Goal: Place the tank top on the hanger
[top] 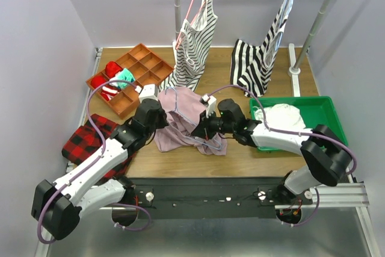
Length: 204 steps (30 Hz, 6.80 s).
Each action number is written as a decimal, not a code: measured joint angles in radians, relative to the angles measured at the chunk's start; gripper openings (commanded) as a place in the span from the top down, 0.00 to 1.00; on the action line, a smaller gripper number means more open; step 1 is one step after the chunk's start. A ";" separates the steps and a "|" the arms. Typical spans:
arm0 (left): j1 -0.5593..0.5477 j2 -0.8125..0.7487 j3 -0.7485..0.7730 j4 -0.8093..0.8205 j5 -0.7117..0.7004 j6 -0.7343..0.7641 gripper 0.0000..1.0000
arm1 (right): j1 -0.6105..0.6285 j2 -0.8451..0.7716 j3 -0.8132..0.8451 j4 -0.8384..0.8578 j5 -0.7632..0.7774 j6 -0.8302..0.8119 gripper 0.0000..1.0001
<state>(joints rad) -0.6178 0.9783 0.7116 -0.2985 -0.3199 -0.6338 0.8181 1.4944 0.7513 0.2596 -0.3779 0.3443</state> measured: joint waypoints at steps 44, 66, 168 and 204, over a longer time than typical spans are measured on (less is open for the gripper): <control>-0.034 0.192 0.007 0.388 0.002 0.277 1.00 | 0.008 0.026 0.061 -0.042 0.128 -0.003 0.40; -0.063 0.015 -0.140 0.463 -0.035 0.275 1.00 | 0.008 -0.400 -0.257 -0.285 0.423 0.284 0.44; -0.065 0.077 -0.012 0.288 -0.334 0.105 1.00 | -0.149 -0.536 -0.432 0.003 0.515 0.687 0.99; -0.078 0.208 0.139 0.209 -0.327 0.122 1.00 | -0.149 -0.447 -0.163 -0.084 0.257 0.382 0.99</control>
<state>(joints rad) -0.6960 1.1862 0.8505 -0.0895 -0.6468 -0.5117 0.6693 1.0470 0.5888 0.1757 -0.1204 0.7261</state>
